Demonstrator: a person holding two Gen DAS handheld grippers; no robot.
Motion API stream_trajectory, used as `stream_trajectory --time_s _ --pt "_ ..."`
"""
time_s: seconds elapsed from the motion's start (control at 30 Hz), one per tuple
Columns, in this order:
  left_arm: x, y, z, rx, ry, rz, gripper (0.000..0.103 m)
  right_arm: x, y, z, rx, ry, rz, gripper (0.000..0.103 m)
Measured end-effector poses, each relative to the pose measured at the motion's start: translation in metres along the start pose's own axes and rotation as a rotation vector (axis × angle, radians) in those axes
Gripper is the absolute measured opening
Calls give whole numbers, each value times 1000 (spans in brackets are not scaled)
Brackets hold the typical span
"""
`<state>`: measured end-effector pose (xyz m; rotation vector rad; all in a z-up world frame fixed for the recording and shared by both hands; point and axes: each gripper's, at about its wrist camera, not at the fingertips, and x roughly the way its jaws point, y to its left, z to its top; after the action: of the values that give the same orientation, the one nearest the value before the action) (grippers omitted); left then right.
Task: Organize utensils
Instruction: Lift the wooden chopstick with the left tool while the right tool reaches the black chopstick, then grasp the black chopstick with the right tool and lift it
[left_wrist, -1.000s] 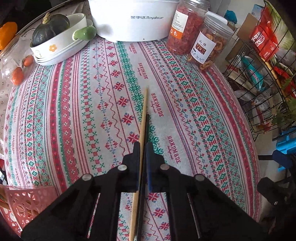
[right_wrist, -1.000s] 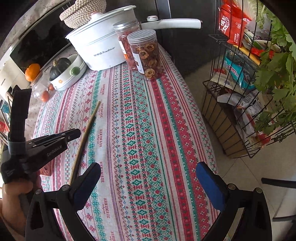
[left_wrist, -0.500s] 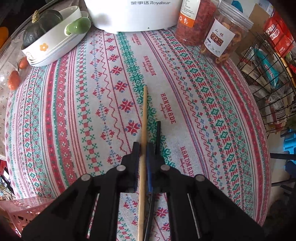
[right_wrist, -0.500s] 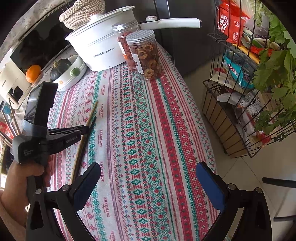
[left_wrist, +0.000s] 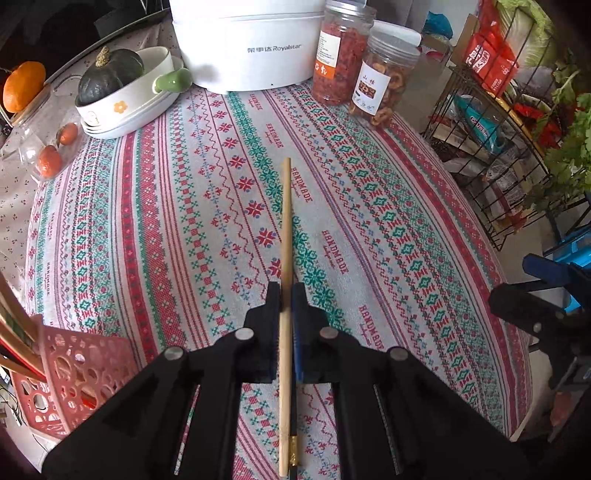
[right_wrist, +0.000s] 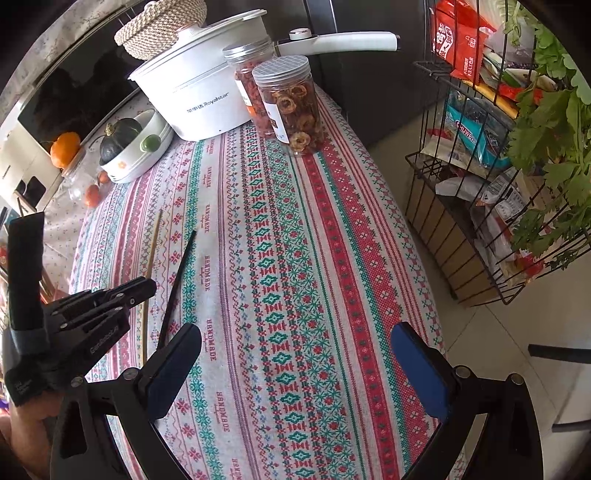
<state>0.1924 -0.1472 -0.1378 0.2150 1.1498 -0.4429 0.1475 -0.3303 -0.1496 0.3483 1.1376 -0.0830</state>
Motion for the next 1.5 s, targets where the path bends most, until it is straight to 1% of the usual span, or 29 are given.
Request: stream_trajectory --time_s 0.27,0.43,0.57,0.6,0.63,0.7,0.8,0.87,0.93,0.97,1.0,1.03,1.1,1.13,1.2,1.27,1.3,1.33,1.37,1.4,1.5 --pt "-72 16 -48 39 -121 -73 7 10 16 -9 -16 31 -4 103" --pt "-105 32 -74 9 -207 -106 7 19 36 -11 -42 40 5 103" --pt "-117 44 -85 -12 -233 -122 7 32 62 -13 -108 53 4 103" --pt "-119 46 -88 -15 -238 -126 7 39 75 -13 -144 58 16 103" --pt "-121 48 -91 -19 -243 -129 7 39 75 -13 -144 58 16 103" --pt "-124 53 -96 -23 -251 -134 7 45 87 -14 -168 61 28 103" --pt "-141 60 -109 -27 -274 -137 7 59 105 -12 -180 79 43 103" --pt "-148 67 -114 -33 -288 -140 7 69 118 -10 -177 92 73 99" --pt "-152 74 -117 -38 -295 -140 7 78 129 -8 -190 96 75 92" --pt "-153 78 -119 -44 -298 -137 7 82 135 -7 -205 92 67 89" --pt "-154 82 -120 -48 -297 -136 7 91 143 -6 -234 87 54 85" --pt "-155 85 -121 -53 -295 -135 7 91 143 -6 -234 87 54 80" --pt "-155 92 -123 -68 -294 -137 7 101 149 -6 -252 97 37 75" --pt "-155 94 -124 -72 -292 -138 7 101 154 -7 -279 61 14 73" --pt "-156 99 -125 -82 -292 -140 7 104 163 -9 -323 45 -32 71" --pt "-157 101 -125 -87 -294 -144 7 106 168 -12 -362 29 -72 64" --pt "-158 102 -126 -91 -296 -145 7 105 170 -13 -375 18 -62 51" --pt "-158 102 -126 -92 -298 -145 7 103 173 -14 -380 8 -49 35" --pt "-159 103 -126 -94 -300 -145 7 103 173 -14 -380 8 -49 26" --pt "-159 103 -126 -96 -301 -145 7 103 173 -14 -374 8 -36 12" --pt "-161 104 -127 -105 -308 -141 7 101 169 -15 -353 10 -1 9"
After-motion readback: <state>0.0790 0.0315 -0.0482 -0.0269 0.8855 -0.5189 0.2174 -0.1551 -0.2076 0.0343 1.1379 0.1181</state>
